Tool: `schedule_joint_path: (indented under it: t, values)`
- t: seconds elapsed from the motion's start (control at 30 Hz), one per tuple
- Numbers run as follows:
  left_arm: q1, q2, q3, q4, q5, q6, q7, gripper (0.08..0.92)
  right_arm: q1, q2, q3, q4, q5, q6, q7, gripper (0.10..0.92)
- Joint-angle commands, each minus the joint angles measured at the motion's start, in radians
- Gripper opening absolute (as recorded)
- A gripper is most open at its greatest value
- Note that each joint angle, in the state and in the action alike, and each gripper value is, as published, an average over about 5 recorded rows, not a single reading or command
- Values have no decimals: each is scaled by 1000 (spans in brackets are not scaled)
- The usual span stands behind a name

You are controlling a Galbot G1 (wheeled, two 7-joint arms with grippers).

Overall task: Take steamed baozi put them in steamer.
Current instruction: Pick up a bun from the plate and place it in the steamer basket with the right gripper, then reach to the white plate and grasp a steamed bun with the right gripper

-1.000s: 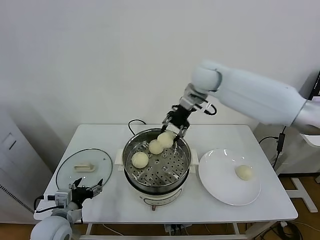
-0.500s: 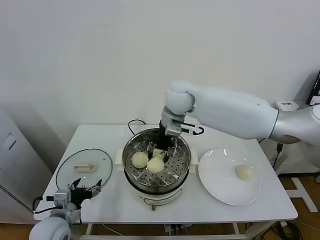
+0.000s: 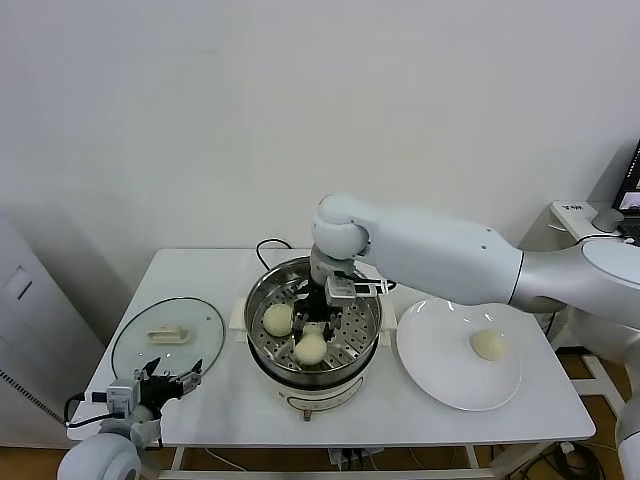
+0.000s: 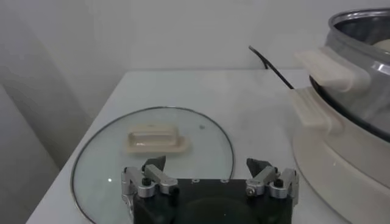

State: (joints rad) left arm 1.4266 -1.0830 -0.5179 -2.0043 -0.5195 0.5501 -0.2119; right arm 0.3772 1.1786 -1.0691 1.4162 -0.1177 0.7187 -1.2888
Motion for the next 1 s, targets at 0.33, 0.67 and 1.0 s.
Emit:
schedule_joint_path:
  t: [0.33,0.67,1.0]
  values:
    - [-2,5,-1,9,-3,-3,2,823,-52,4,44,-12,-89,45,12,669]
    - [3,8,-4,5,-3,-3,2,823,134,-80,35,-123,147,-139,-35,822]
    - [3,8,-1,-2,-3,-2,2,823,257,-278,-83,-269,293,-403,-108,823]
